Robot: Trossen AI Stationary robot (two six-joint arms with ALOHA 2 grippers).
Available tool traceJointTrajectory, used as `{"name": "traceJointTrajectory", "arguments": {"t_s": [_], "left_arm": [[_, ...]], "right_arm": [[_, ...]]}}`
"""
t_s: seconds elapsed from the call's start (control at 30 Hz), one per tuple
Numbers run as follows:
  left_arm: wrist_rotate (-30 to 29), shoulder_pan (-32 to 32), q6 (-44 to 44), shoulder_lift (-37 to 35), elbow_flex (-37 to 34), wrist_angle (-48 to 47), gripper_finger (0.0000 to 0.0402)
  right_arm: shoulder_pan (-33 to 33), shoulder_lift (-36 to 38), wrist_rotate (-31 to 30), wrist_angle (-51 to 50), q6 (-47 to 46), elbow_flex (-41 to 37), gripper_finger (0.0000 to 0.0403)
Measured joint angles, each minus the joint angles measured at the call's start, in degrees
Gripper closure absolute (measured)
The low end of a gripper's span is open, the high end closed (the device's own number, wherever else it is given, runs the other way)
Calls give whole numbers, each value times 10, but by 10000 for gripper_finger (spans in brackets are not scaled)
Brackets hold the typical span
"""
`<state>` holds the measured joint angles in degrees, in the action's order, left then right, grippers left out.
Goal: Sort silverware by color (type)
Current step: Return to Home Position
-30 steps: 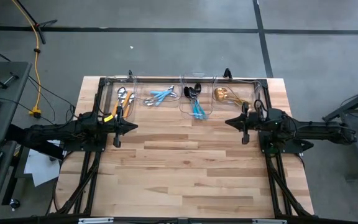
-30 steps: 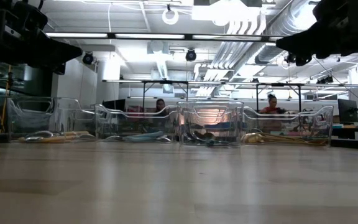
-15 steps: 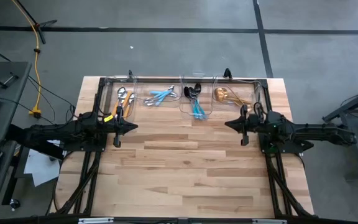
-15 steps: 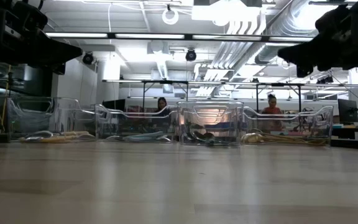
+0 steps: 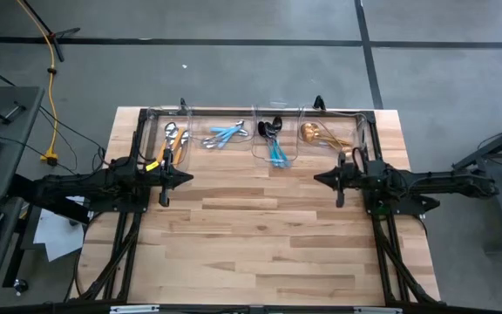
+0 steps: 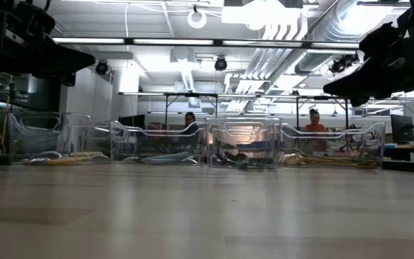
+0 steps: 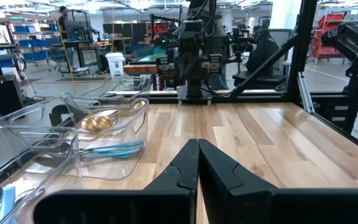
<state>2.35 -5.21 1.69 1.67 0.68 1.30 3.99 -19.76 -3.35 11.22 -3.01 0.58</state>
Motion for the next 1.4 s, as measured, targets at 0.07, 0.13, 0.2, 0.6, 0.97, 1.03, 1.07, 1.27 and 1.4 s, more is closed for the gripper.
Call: {"name": "traceJointTrajectory", "arguments": {"t_s": [0.07, 0.13, 0.2, 0.6, 0.97, 1.03, 1.07, 1.27, 1.4], "left_arm": [[0, 0, 0, 0, 0, 0, 401], [0, 0, 0, 0, 0, 0, 401], [0, 0, 0, 0, 0, 0, 401], [0, 0, 0, 0, 0, 0, 401], [0, 0, 0, 0, 0, 0, 401], [0, 0, 0, 0, 0, 0, 401], [0, 0, 0, 0, 0, 0, 401], [0, 0, 0, 0, 0, 0, 401], [0, 0, 0, 0, 0, 0, 401]], "right_arm": [[-4, 0, -12, 8, 15, 0, 403], [-4, 0, -12, 12, 23, 0, 403], [-4, 1, -10, 12, 32, 0, 403], [2, 14, 2, -46, 54, 0, 403], [5, 21, 5, -101, -14, 0, 403], [5, 21, 6, -101, -21, 0, 403], [5, 21, 6, -101, -21, 0, 403], [5, 22, 6, -101, -21, 0, 403], [5, 22, 7, -102, -21, 0, 403]]}}
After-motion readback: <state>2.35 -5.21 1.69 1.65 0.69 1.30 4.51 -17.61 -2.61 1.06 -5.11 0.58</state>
